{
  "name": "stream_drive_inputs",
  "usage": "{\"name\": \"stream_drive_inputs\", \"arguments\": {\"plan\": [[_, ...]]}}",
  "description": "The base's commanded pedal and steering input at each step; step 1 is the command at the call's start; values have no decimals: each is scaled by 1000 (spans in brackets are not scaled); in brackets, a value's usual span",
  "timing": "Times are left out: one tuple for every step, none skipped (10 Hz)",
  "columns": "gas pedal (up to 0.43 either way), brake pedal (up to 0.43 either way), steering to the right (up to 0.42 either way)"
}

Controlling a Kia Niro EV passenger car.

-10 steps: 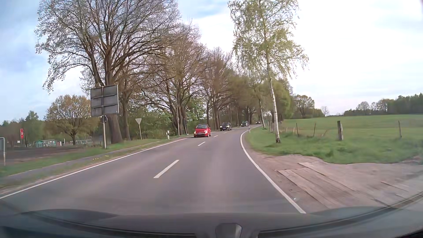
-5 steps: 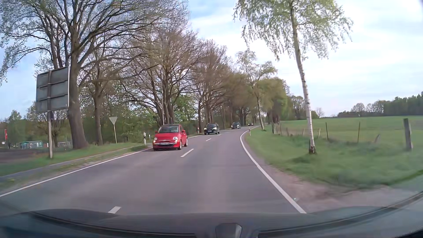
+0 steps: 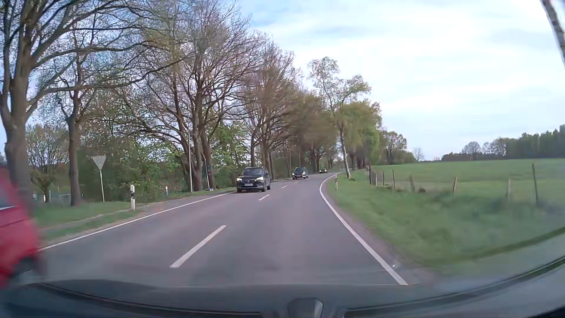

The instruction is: Follow the waypoints while adhering to traffic rules and regulations

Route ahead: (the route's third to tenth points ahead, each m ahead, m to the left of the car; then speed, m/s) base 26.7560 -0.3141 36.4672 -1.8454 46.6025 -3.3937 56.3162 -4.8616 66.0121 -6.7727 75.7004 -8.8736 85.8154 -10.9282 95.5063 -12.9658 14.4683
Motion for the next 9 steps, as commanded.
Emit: {"name": "stream_drive_inputs", "arguments": {"plan": [[177, 0, 25], [177, 0, 27], [177, 0, 27], [177, 0, 27], [177, 0, 27], [177, 0, 27], [177, 0, 26], [177, 0, 26], [177, 0, 23]]}}
